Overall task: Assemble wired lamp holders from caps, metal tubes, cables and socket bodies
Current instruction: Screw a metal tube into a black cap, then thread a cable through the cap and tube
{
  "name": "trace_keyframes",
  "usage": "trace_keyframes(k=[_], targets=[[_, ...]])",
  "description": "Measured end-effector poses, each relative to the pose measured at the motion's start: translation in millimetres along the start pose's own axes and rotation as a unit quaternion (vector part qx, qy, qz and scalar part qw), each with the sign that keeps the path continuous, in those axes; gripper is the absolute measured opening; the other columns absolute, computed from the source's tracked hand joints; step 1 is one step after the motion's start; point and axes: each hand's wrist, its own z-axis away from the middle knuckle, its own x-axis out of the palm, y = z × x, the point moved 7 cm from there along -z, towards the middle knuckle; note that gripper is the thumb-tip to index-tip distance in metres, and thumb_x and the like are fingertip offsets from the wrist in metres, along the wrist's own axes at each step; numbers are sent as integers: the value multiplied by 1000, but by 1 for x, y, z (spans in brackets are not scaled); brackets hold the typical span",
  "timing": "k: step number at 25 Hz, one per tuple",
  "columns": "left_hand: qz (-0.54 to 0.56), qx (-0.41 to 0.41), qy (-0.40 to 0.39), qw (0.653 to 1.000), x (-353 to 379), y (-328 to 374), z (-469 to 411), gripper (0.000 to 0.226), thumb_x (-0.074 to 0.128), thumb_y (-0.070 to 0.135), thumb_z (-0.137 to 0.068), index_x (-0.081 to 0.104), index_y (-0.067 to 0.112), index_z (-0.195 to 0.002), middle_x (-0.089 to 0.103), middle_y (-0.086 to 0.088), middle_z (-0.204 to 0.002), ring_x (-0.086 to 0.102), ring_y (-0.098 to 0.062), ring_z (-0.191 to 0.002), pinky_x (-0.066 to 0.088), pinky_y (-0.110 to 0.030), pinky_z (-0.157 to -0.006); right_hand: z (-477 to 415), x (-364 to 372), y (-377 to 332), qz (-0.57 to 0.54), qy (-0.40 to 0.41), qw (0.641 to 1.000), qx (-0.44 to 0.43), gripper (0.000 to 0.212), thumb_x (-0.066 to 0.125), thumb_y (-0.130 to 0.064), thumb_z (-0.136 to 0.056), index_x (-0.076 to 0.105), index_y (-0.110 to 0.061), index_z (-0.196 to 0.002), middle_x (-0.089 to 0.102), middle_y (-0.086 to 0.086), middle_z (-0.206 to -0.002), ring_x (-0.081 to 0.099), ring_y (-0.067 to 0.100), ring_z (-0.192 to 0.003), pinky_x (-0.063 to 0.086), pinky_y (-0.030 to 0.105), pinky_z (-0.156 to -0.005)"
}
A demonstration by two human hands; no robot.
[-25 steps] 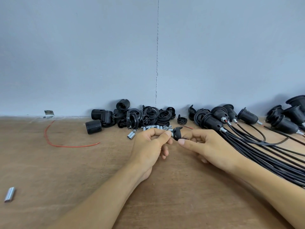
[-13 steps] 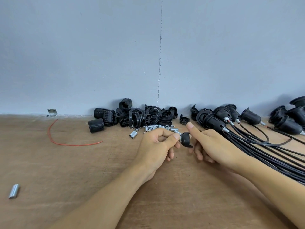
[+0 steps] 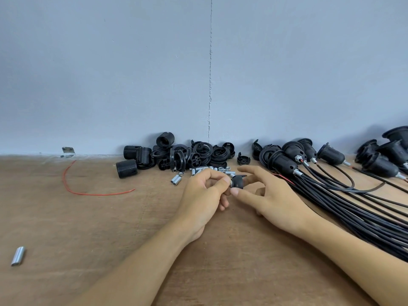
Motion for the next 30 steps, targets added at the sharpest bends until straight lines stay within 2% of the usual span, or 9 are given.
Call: trace_keyframes(k=[4,8,11,13,15,18,22,27,30], targets=[[-56,18,-23,998,5,1,2,6,65,11,-96,69,15,-95,69,2,-62,56,-13,-49,46,-22,-48,0,4,-2,16,-10,999,-36,33,79,-35,-83,66,-41,-114,60,-12,-59,52,3,-51,48,26,-58],[-89,12,-39,995,7,-3,3,20,78,33,-85,73,27,-104,70,7,-71,60,-8,-56,48,-20,-55,-3,2,6,-39,-14,999,-9,51,82,-33,-76,61,-36,-122,73,-12,-89,61,9,-56,53,31,-64],[-113,9,-44,993,8,-6,1,26,79,34,-85,74,28,-110,70,7,-70,61,-5,-59,48,-20,-58,-8,3,10,-43,-46,998,1,61,87,-32,-73,58,-36,-127,74,-12,-100,62,9,-62,55,36,-70],[-90,14,-15,996,4,-5,-1,17,76,30,-90,73,24,-105,68,6,-66,61,-8,-55,48,-20,-54,-9,-6,14,28,-9,1000,8,70,86,-47,-70,53,-37,-130,67,-16,-106,59,3,-69,53,32,-77],[-71,14,12,997,0,-5,-2,13,73,29,-93,71,21,-104,67,2,-68,62,-11,-53,47,-21,-51,-7,-17,17,181,39,983,21,74,76,-65,-70,47,-37,-133,54,-21,-112,54,-2,-86,48,29,-81],[-73,12,11,997,1,-5,-2,13,71,29,-95,69,20,-105,66,1,-71,62,-14,-53,47,-23,-51,-5,-34,22,342,75,934,76,59,61,-66,-84,47,-28,-128,48,-11,-123,57,13,-108,47,34,-79],[-48,12,12,999,1,-3,-2,15,73,30,-93,68,22,-103,67,2,-71,65,-16,-54,49,-23,-51,-8,-41,22,478,71,870,95,27,47,-41,-98,58,-20,-110,55,1,-114,60,26,-105,38,33,-65],[-50,11,-1,999,2,-2,0,28,82,27,-85,61,17,-102,70,3,-69,66,-18,-55,49,-22,-52,-9,-40,22,455,78,884,74,19,48,-30,-101,63,-24,-109,57,-2,-111,62,24,-100,39,33,-64],[-79,20,-19,997,3,-2,1,20,79,17,-87,60,12,-88,70,1,-67,65,-16,-54,49,-20,-51,-10,-40,16,419,104,902,8,16,51,-26,-100,62,-18,-109,57,1,-111,58,25,-102,45,36,-73]])
